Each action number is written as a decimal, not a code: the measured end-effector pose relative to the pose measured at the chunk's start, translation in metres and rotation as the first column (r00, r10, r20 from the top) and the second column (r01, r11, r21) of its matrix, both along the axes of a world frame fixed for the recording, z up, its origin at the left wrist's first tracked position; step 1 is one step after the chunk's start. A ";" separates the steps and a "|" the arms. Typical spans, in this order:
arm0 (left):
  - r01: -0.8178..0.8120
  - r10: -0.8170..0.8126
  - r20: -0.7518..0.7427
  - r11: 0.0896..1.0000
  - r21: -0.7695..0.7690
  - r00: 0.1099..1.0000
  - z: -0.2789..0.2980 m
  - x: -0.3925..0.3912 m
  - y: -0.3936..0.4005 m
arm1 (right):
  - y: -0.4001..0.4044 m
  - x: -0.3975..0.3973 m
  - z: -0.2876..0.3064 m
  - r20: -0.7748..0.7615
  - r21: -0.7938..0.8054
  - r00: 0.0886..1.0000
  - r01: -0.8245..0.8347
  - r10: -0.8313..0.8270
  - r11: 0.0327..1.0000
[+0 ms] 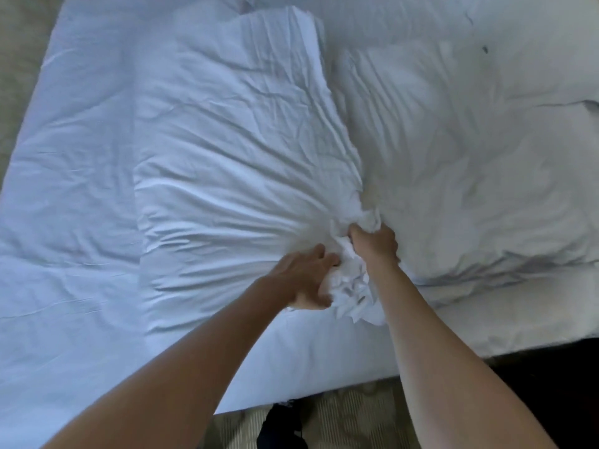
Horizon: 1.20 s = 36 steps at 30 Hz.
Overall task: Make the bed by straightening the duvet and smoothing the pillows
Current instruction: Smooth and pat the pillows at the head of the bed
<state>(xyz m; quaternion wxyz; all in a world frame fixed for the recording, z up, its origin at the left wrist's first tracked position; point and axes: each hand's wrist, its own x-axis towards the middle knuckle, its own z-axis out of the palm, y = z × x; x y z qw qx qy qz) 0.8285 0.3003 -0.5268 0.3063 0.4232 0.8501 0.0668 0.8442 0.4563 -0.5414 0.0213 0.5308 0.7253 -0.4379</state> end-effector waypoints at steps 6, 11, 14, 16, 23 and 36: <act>-0.289 0.490 -0.161 0.714 0.637 0.857 0.005 -0.043 -0.046 | -0.016 -0.007 0.002 0.086 0.322 0.971 -0.237 0.221 0.916; -0.542 0.790 -0.331 0.601 0.588 0.516 0.014 -0.094 -0.148 | -0.069 -0.041 0.034 0.034 0.810 0.757 -0.403 0.652 0.425; -0.741 0.822 -0.278 0.569 0.356 0.497 0.000 -0.093 -0.167 | -0.118 -0.075 0.037 0.048 0.800 0.579 -0.510 0.814 0.316; -0.765 0.787 -0.274 0.610 0.209 0.552 -0.022 -0.083 -0.157 | -0.137 -0.092 0.020 0.146 0.675 0.488 -0.685 0.860 0.274; -0.581 0.530 -0.434 0.814 0.019 0.728 -0.110 -0.076 -0.098 | -0.078 -0.087 -0.093 0.372 0.458 0.560 -0.804 0.740 0.379; -0.511 0.424 -0.420 0.851 -0.116 0.802 -0.155 -0.117 -0.068 | -0.068 -0.130 -0.130 0.526 0.154 0.481 -0.865 0.701 0.478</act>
